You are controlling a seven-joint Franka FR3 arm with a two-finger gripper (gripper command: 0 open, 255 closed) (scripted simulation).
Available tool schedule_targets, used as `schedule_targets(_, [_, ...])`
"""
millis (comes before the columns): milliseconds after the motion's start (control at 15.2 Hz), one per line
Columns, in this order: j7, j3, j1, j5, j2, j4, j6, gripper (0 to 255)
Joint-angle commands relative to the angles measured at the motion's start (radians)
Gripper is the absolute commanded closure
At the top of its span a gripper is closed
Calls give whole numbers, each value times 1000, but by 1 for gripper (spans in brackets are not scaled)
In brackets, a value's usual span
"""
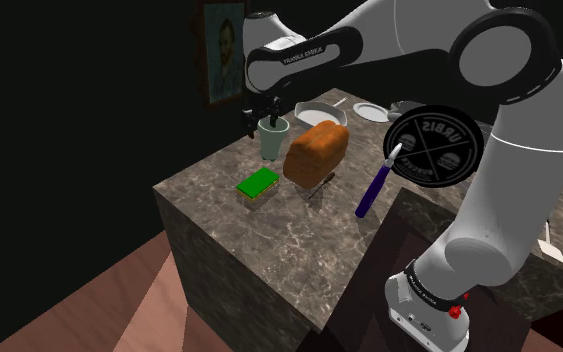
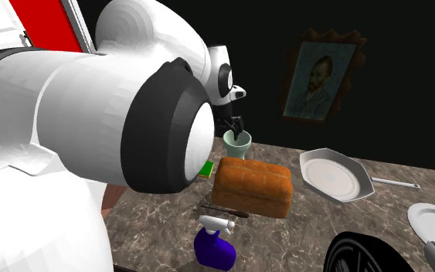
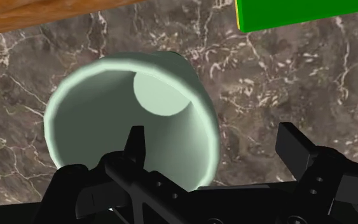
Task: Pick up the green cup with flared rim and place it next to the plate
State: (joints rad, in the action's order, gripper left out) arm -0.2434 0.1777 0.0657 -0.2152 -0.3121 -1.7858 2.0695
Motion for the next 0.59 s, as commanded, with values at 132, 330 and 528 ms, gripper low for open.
schedule_targets(132, [0, 0, 0, -1, -2, -1, 3, 0])
schedule_targets(330, [0, 0, 0, -1, -2, 0, 2, 0])
schedule_targets(528, [0, 0, 0, -1, -2, 0, 2, 255])
